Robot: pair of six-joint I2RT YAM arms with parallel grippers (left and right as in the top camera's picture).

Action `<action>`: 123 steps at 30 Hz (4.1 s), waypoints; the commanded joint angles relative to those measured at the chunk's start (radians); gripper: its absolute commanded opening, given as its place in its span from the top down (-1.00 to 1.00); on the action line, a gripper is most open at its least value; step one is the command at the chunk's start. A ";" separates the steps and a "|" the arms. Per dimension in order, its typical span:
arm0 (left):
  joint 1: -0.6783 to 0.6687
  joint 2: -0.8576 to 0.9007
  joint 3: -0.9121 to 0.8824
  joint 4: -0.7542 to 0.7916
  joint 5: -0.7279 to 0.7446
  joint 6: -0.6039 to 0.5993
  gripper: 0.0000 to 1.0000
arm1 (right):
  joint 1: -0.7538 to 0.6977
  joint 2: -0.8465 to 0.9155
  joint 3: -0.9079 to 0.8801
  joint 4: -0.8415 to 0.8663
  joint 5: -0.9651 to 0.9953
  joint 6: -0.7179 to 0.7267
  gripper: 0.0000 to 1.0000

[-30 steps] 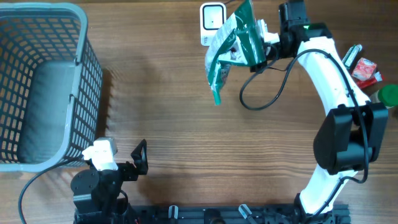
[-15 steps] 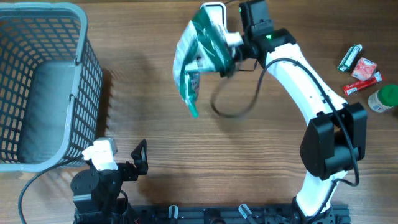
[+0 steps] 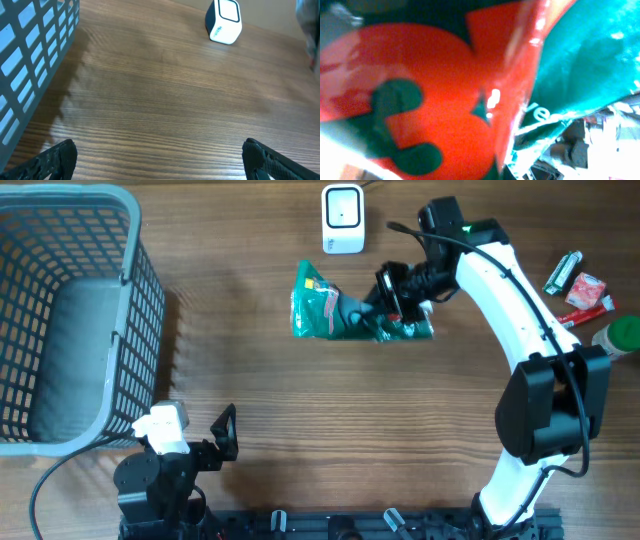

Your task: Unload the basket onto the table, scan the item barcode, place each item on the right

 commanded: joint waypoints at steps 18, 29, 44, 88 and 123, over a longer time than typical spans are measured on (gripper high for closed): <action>-0.003 -0.007 -0.005 0.002 0.012 -0.002 -1.00 | 0.092 0.012 0.005 0.187 0.652 -0.535 -0.99; -0.003 -0.007 -0.005 0.002 0.012 -0.002 -1.00 | 0.189 0.014 -0.030 0.002 0.849 -1.268 -0.98; -0.003 -0.007 -0.005 0.002 0.012 -0.002 -1.00 | 0.194 -0.464 -0.650 0.430 0.792 -1.976 -0.99; -0.003 -0.007 -0.005 0.002 0.012 -0.002 -1.00 | 0.237 -0.082 -0.192 0.554 -0.843 -2.184 0.91; -0.003 -0.007 -0.005 0.002 0.012 -0.002 -1.00 | 0.052 0.478 0.490 0.489 0.668 -1.104 0.91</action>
